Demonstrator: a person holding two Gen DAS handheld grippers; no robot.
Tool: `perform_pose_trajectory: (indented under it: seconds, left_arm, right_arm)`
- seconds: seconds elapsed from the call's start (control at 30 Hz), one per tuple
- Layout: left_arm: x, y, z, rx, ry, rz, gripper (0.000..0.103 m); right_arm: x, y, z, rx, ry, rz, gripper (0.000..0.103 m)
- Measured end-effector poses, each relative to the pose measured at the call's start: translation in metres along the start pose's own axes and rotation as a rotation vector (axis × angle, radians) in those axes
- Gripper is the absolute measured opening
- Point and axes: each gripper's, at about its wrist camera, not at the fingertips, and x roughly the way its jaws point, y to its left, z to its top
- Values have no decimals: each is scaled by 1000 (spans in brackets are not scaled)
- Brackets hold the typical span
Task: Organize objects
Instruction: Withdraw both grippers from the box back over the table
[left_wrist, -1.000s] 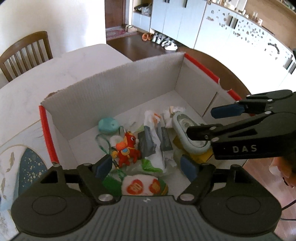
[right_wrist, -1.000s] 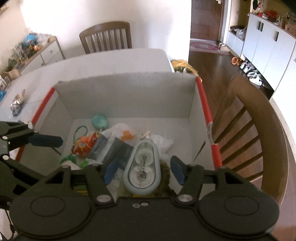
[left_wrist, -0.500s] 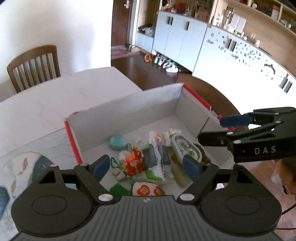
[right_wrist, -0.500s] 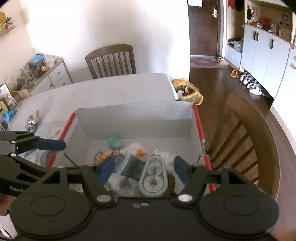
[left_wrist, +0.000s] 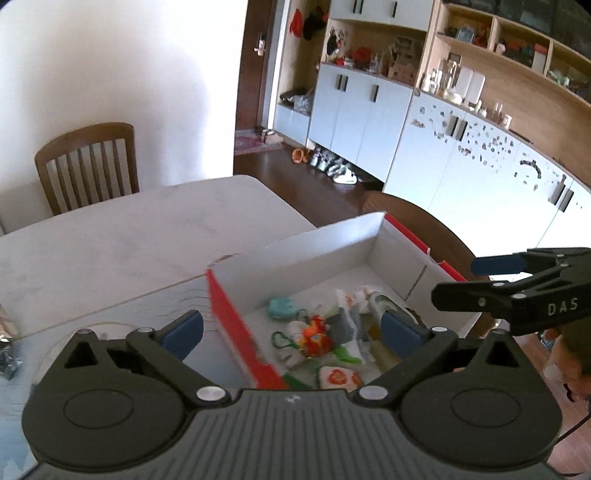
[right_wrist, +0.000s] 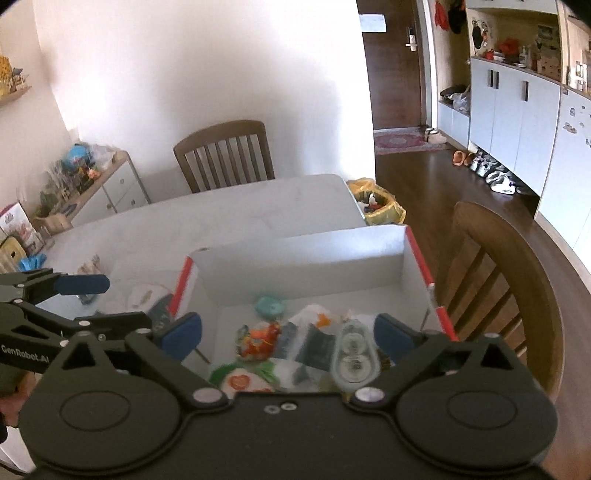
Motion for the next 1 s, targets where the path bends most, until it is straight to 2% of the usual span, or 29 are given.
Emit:
perform_pose_trajectory:
  seconds: [0.33, 0.63, 1.0]
  left_arm:
    - [-44, 62, -7, -30, -75, 46, 103]
    - [-74, 131, -24, -72, -96, 90, 103]
    - [-95, 232, -56, -217, -94, 188, 103]
  right_arm:
    - [8, 79, -1, -50, -35, 30, 102]
    - [41, 165, 0, -127, -4, 82, 102]
    - [95, 256, -3, -236, 49, 150, 102]
